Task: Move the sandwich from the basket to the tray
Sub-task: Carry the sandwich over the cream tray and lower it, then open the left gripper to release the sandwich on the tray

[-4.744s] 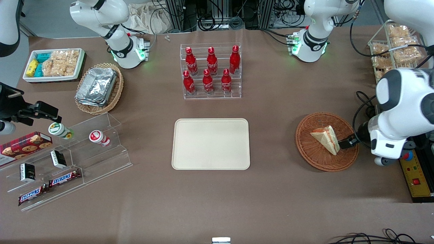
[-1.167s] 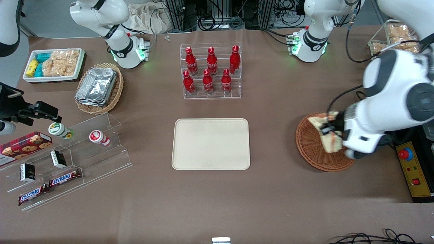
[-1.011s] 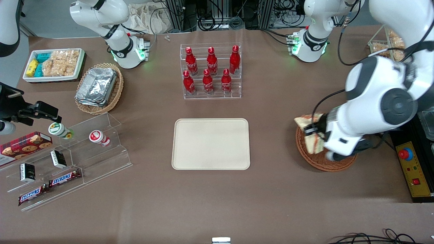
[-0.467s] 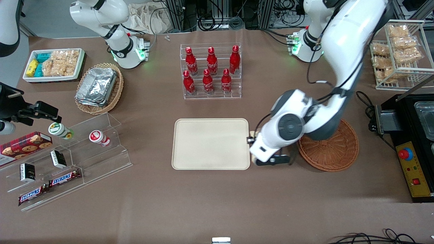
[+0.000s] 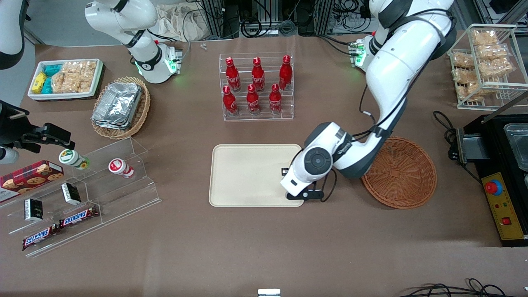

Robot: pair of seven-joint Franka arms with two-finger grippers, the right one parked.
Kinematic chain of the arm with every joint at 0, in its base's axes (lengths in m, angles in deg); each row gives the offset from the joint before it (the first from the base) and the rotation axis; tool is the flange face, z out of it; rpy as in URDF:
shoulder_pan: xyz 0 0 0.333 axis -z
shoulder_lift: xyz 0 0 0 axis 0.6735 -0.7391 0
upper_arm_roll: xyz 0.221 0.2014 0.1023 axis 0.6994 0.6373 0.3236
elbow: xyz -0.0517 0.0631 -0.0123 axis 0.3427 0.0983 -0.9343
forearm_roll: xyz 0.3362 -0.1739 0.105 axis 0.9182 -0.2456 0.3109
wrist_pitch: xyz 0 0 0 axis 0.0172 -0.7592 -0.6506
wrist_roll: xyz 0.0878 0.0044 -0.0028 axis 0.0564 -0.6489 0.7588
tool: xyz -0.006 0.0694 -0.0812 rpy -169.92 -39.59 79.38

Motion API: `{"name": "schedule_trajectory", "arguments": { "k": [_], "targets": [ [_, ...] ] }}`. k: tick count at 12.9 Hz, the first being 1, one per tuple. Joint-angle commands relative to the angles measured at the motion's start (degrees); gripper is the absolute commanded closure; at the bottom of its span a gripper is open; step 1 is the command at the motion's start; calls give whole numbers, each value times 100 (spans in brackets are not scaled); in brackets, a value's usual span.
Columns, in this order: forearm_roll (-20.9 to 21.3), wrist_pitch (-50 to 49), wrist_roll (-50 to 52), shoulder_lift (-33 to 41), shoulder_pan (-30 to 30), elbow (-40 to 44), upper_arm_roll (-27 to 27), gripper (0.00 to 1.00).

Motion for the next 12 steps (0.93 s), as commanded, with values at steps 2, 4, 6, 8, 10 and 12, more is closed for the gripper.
{"name": "schedule_trajectory", "arguments": {
  "k": [2, 4, 6, 8, 10, 12],
  "targets": [
    [311, 128, 224, -277, 210, 171, 40, 100],
    [311, 119, 346, -268, 193, 180, 40, 27],
    [372, 102, 329, -233, 193, 180, 58, 0],
    [364, 58, 399, -93, 167, 206, 67, 0],
    [399, 40, 662, 187, 149, 224, 75, 0],
    [373, -335, 724, 652, -9, 224, 67, 0]
  ]
}}
